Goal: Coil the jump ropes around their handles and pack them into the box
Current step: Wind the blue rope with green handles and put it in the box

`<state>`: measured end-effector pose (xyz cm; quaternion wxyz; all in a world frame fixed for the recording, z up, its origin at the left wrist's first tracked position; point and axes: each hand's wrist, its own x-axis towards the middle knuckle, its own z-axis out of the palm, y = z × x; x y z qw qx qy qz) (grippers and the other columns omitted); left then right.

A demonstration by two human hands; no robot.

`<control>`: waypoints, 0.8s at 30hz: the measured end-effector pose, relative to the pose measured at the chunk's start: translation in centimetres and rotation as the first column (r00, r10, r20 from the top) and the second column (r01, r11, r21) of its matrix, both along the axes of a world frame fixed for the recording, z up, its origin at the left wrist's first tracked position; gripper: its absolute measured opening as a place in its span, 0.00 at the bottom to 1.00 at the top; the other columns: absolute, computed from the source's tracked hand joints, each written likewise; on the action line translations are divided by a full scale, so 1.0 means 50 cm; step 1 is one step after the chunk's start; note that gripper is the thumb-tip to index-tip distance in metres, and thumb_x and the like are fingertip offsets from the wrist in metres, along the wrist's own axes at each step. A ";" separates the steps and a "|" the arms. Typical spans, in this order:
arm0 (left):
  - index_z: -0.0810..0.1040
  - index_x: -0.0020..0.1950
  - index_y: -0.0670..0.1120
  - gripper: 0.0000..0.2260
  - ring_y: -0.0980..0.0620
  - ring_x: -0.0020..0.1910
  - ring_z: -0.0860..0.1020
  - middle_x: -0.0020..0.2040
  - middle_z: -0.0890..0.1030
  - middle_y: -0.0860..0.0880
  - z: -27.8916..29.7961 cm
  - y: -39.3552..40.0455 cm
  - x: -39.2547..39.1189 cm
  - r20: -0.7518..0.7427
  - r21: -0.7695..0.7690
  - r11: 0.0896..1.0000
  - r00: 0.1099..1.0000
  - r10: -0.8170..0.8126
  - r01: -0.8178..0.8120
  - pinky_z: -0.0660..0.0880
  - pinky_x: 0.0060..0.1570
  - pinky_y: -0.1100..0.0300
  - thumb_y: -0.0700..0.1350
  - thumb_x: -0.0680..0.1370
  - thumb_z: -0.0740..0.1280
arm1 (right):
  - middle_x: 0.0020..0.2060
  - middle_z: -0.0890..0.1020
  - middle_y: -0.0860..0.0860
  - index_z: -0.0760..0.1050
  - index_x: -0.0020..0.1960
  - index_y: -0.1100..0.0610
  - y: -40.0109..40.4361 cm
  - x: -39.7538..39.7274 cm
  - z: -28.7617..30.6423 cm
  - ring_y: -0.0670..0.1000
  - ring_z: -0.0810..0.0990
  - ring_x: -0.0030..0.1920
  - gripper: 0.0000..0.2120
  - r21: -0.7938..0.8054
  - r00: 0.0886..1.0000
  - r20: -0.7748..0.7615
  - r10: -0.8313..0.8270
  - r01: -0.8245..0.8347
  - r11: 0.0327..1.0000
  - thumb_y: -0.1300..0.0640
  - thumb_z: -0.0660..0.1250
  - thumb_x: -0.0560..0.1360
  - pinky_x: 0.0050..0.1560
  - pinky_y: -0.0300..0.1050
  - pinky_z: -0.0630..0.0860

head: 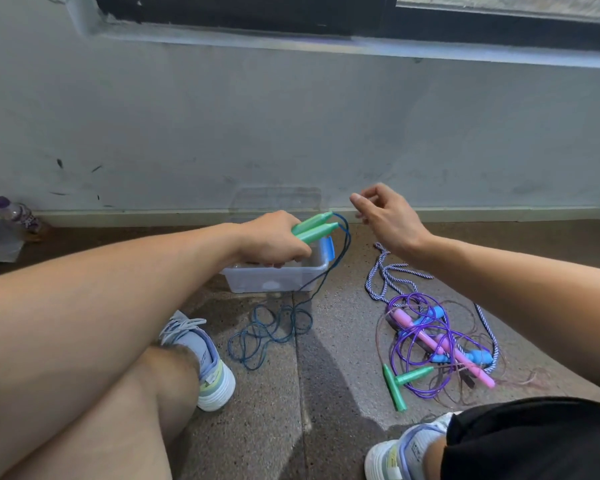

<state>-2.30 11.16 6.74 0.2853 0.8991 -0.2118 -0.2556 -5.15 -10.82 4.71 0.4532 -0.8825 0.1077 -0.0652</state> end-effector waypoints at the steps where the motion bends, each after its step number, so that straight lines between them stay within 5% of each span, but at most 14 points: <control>1: 0.73 0.41 0.46 0.04 0.49 0.29 0.73 0.33 0.77 0.47 -0.001 0.002 0.000 -0.028 -0.026 1.000 1.000 -0.002 0.001 0.70 0.30 0.59 0.42 0.71 0.68 | 0.49 0.85 0.50 0.79 0.53 0.49 0.002 -0.001 0.006 0.48 0.82 0.51 0.11 0.034 0.996 0.020 0.091 -0.092 0.995 0.44 0.62 0.81 0.56 0.46 0.75; 3: 0.73 0.42 0.46 0.04 0.49 0.28 0.72 0.31 0.76 0.47 -0.001 0.004 0.004 -0.071 -0.095 0.995 0.997 0.025 -0.032 0.69 0.30 0.58 0.41 0.70 0.68 | 0.49 0.86 0.48 0.80 0.58 0.50 0.016 -0.007 0.019 0.41 0.81 0.55 0.14 0.127 0.963 -0.034 0.266 -0.260 0.957 0.48 0.57 0.84 0.61 0.41 0.70; 5: 0.72 0.41 0.46 0.05 0.49 0.26 0.71 0.28 0.74 0.49 0.000 0.004 0.008 -0.110 -0.172 0.980 0.991 0.078 -0.097 0.68 0.30 0.57 0.39 0.70 0.67 | 0.40 0.86 0.51 0.80 0.56 0.55 0.028 -0.009 0.016 0.47 0.83 0.49 0.18 0.216 0.939 -0.064 0.337 -0.317 0.924 0.48 0.55 0.85 0.62 0.46 0.70; 8: 0.70 0.40 0.45 0.05 0.51 0.23 0.68 0.27 0.71 0.49 0.000 0.006 0.013 -0.189 -0.263 0.946 0.972 0.143 -0.190 0.64 0.27 0.60 0.37 0.71 0.65 | 0.29 0.73 0.54 0.77 0.58 0.59 0.039 -0.005 0.010 0.53 0.76 0.31 0.13 0.451 0.951 -0.036 0.308 -0.260 0.854 0.52 0.59 0.84 0.45 0.50 0.76; 10: 0.70 0.42 0.45 0.05 0.52 0.22 0.68 0.26 0.71 0.50 0.000 0.011 0.017 -0.248 -0.289 0.931 0.957 0.153 -0.224 0.64 0.25 0.62 0.37 0.72 0.65 | 0.29 0.71 0.52 0.78 0.61 0.56 0.037 -0.001 0.012 0.50 0.70 0.28 0.11 0.454 0.961 -0.015 0.274 -0.238 0.859 0.54 0.62 0.83 0.33 0.44 0.72; 14: 0.68 0.44 0.46 0.10 0.54 0.21 0.65 0.25 0.68 0.51 0.010 0.026 0.022 -0.345 -0.332 0.917 0.934 0.099 -0.220 0.61 0.24 0.64 0.34 0.74 0.66 | 0.29 0.70 0.52 0.82 0.60 0.52 0.025 0.002 0.013 0.48 0.66 0.28 0.10 0.383 0.970 0.084 0.228 -0.242 0.891 0.57 0.66 0.81 0.29 0.38 0.66; 16: 0.67 0.44 0.47 0.12 0.55 0.22 0.65 0.27 0.68 0.50 0.016 0.035 0.024 -0.404 -0.355 0.914 0.914 0.040 -0.197 0.60 0.23 0.64 0.32 0.74 0.66 | 0.29 0.72 0.49 0.84 0.57 0.50 0.024 -0.002 0.008 0.46 0.67 0.29 0.08 0.236 0.970 0.186 0.156 -0.198 0.951 0.55 0.69 0.79 0.32 0.38 0.66; 19: 0.68 0.45 0.48 0.12 0.56 0.23 0.67 0.28 0.71 0.51 0.022 0.046 0.023 -0.470 -0.352 0.924 0.882 -0.035 -0.151 0.61 0.23 0.64 0.35 0.75 0.69 | 0.33 0.73 0.46 0.83 0.60 0.48 0.022 -0.008 -0.005 0.44 0.71 0.32 0.11 -0.223 0.902 0.394 0.173 -0.089 0.971 0.51 0.69 0.79 0.35 0.35 0.65; 24: 0.69 0.41 0.48 0.13 0.55 0.24 0.66 0.29 0.71 0.51 0.023 0.040 0.016 -0.474 -0.398 0.910 0.875 -0.096 -0.116 0.63 0.24 0.64 0.37 0.76 0.71 | 0.36 0.70 0.45 0.77 0.68 0.45 0.037 -0.010 -0.032 0.46 0.69 0.35 0.15 -0.389 0.911 0.337 0.237 -0.094 0.916 0.52 0.63 0.82 0.38 0.46 0.69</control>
